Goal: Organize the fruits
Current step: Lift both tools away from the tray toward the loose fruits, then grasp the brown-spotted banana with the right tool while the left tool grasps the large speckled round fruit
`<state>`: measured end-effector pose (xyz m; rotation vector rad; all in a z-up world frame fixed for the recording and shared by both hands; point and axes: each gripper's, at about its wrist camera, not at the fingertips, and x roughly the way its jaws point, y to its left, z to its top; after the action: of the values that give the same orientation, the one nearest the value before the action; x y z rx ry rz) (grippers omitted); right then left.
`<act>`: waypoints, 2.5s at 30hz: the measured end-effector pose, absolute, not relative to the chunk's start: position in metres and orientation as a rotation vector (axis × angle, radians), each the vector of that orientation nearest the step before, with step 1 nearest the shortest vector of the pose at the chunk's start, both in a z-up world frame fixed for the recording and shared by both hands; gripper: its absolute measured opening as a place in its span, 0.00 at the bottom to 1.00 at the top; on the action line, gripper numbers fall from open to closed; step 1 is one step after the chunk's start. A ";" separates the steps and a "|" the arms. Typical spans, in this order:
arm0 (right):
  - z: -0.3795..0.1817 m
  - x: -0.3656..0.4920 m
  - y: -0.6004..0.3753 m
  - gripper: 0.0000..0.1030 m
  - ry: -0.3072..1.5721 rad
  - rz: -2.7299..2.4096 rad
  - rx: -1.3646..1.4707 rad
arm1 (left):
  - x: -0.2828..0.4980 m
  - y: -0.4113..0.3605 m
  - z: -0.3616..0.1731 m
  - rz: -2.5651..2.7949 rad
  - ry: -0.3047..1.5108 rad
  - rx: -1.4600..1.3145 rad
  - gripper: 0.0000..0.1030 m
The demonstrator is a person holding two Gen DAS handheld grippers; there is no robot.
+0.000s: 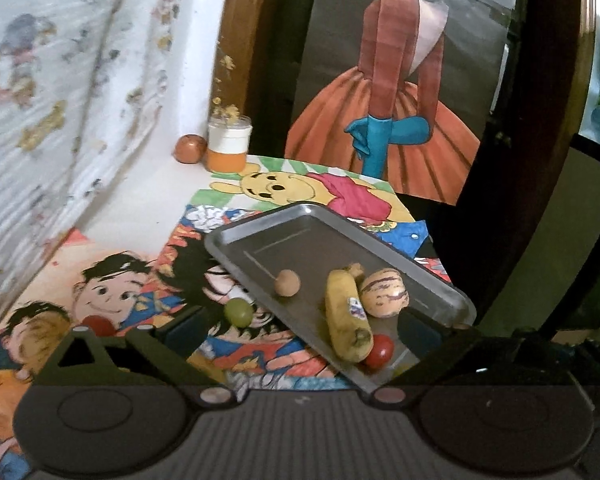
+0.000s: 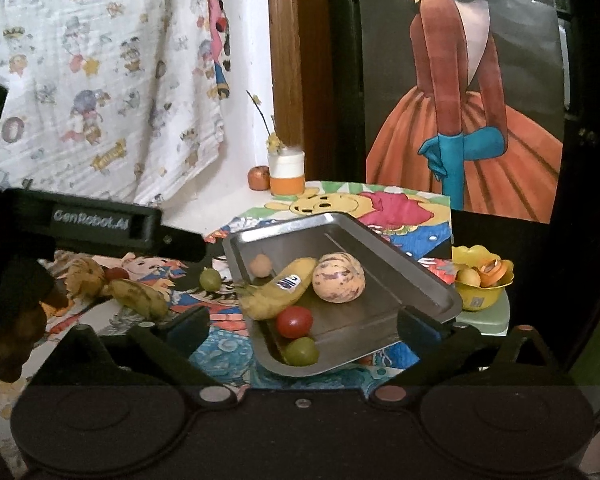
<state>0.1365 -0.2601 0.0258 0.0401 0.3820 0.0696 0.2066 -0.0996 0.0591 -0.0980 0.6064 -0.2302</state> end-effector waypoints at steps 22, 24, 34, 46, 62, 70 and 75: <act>0.060 0.043 -0.218 0.99 0.536 0.210 0.064 | 0.057 0.010 0.068 -0.088 0.617 -0.156 1.00; 0.071 0.043 -0.214 0.99 0.548 0.239 0.064 | 0.049 0.020 0.068 -0.080 0.610 -0.150 1.00; 0.152 0.080 -0.191 0.99 0.521 0.401 0.038 | 0.034 0.059 0.083 0.015 0.576 -0.100 1.00; 0.187 0.195 -0.169 0.99 0.539 0.581 -0.210 | 0.069 0.063 0.091 0.025 0.544 0.001 1.00; 0.082 0.290 -0.145 0.99 0.658 0.811 -0.585 | 0.161 0.042 0.041 -0.086 0.587 0.252 1.00; 0.037 0.305 -0.125 0.89 0.700 0.870 -0.682 | 0.197 0.041 0.024 -0.145 0.616 0.303 0.99; 0.023 0.303 -0.121 0.86 0.688 0.905 -0.715 | 0.207 0.042 0.017 -0.195 0.638 0.309 0.91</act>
<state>0.3031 -0.1210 0.0230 -0.7149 0.6880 0.9050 0.2073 0.0425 0.0171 0.3089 0.6375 -0.1952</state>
